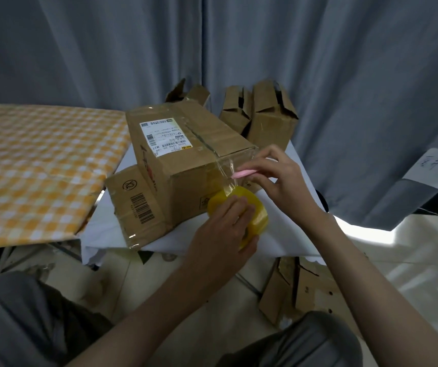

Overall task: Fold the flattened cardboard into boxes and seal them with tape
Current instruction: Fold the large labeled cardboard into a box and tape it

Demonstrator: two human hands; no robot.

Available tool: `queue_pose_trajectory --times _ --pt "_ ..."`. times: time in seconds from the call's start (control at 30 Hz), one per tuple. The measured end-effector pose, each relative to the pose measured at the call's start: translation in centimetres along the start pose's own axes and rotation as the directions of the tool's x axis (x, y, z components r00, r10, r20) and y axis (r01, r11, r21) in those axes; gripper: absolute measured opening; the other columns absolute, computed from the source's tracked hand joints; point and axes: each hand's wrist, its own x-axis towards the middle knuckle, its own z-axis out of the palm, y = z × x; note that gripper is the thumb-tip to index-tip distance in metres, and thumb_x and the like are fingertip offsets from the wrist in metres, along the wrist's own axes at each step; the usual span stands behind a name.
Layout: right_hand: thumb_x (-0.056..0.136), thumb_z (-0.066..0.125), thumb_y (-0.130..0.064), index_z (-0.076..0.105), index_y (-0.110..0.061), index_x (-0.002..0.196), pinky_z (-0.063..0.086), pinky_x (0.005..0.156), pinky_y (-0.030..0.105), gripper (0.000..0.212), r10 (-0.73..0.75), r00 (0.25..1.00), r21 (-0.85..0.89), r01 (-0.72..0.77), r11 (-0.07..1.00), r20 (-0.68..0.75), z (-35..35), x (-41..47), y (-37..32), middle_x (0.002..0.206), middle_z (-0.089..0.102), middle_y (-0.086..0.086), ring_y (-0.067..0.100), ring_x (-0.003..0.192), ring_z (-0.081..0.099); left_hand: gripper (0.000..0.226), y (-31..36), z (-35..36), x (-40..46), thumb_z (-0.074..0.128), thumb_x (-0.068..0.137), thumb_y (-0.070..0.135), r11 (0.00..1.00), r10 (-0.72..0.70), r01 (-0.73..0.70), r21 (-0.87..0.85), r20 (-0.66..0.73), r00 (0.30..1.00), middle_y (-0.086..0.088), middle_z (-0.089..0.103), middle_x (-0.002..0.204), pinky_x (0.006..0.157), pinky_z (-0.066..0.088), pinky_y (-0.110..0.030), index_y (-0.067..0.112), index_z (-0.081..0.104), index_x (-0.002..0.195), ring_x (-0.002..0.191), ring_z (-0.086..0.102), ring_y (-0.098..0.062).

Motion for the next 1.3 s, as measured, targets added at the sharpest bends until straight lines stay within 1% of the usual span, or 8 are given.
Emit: queue_pose_trajectory --times 0.23,0.47,0.67,0.83,0.93,1.1,1.23,1.3 --pt "0.094 0.067 -0.011 0.077 -0.025 0.106 0.052 0.074 0.033 0.021 -0.04 0.999 -0.02 0.041 0.999 0.034 0.5 0.5 -0.2 0.102 0.053 -0.001 0.014 0.09 0.059 0.044 -0.1 0.0 -0.1 0.061 0.088 0.03 1.0 -0.004 0.004 -0.01 0.006 1.0 -0.007 0.06 0.13 0.094 0.048 -0.028 0.007 0.063 0.126 0.129 0.047 -0.021" --pt "0.094 0.066 -0.017 0.077 -0.027 0.106 0.044 0.075 0.015 0.019 -0.051 0.998 -0.052 0.053 0.997 0.043 0.7 0.5 -0.5 0.103 0.051 -0.003 0.005 0.088 0.056 0.045 -0.2 -0.1 -0.1 0.063 0.086 0.028 1.0 -0.012 0.012 -0.015 -0.002 1.0 -0.007 0.059 0.129 0.094 0.048 -0.027 0.008 0.062 0.126 0.13 0.044 -0.019" --pt "0.095 0.066 -0.021 0.076 -0.027 0.109 0.053 0.073 0.032 0.019 -0.059 0.994 -0.101 0.069 0.993 0.094 1.1 0.6 -0.3 0.106 0.052 0.0 0.009 0.089 0.056 0.047 -0.1 0.0 -0.2 0.056 0.088 0.034 1.0 -0.01 0.01 -0.01 0.012 1.0 -0.008 0.06 0.131 0.092 0.052 -0.03 0.009 0.062 0.127 0.127 0.049 -0.021" --pt "0.097 0.06 -0.029 0.076 -0.027 0.108 0.053 0.072 0.033 0.019 -0.076 0.994 -0.101 0.083 0.991 0.076 0.6 0.7 -0.1 0.107 0.053 -0.001 0.014 0.086 0.06 0.045 -0.2 -0.2 0.2 0.06 0.083 0.032 1.0 -0.017 0.016 0.024 0.008 1.0 -0.008 0.061 0.129 0.09 0.053 -0.035 0.009 0.065 0.121 0.127 0.052 -0.029" --pt "0.097 0.063 -0.018 0.076 -0.026 0.107 0.051 0.075 0.025 0.019 -0.055 0.997 -0.112 0.061 0.992 0.054 0.3 0.7 0.8 0.107 0.05 -0.007 0.007 0.088 0.059 0.047 -0.1 -0.2 0.2 0.056 0.084 0.035 0.999 -0.024 0.023 0.03 0.018 1.0 -0.007 0.061 0.13 0.09 0.054 -0.036 0.009 0.064 0.122 0.128 0.052 -0.03" --pt "0.095 0.064 -0.009 0.075 -0.028 0.107 0.055 0.073 0.026 0.025 0.076 0.997 -0.057 -0.077 0.995 -0.015 0.2 0.0 3.1 0.104 0.055 -0.004 0.01 0.088 0.061 0.049 0.1 0.2 0.1 0.05 0.086 0.037 0.999 -0.043 0.042 0.022 0.044 0.998 -0.007 0.06 0.133 0.092 0.054 -0.036 0.01 0.064 0.125 0.131 0.051 -0.03" --pt "0.092 0.064 -0.032 0.066 -0.03 0.092 0.055 0.068 0.044 0.003 0.351 0.935 -0.177 -0.336 0.925 0.057 1.9 -2.0 6.4 0.093 0.067 -0.007 0.013 0.08 0.061 0.049 0.4 0.5 -0.1 0.054 0.086 0.036 0.999 -0.03 0.03 0.011 0.044 0.999 -0.008 0.059 0.135 0.096 0.052 -0.037 0.01 0.062 0.126 0.131 0.051 -0.03" --pt "0.09 0.062 -0.045 0.066 -0.028 0.084 0.054 0.066 0.044 0.019 0.481 0.867 -0.221 -0.447 0.867 0.133 2.8 -3.2 7.6 0.083 0.069 -0.003 0.018 0.076 0.063 0.049 0.4 0.5 -0.1 0.057 0.086 0.035 1.0 -0.02 0.019 0.014 0.045 0.999 -0.009 0.059 0.135 0.096 0.052 -0.039 0.009 0.062 0.127 0.131 0.051 -0.031"
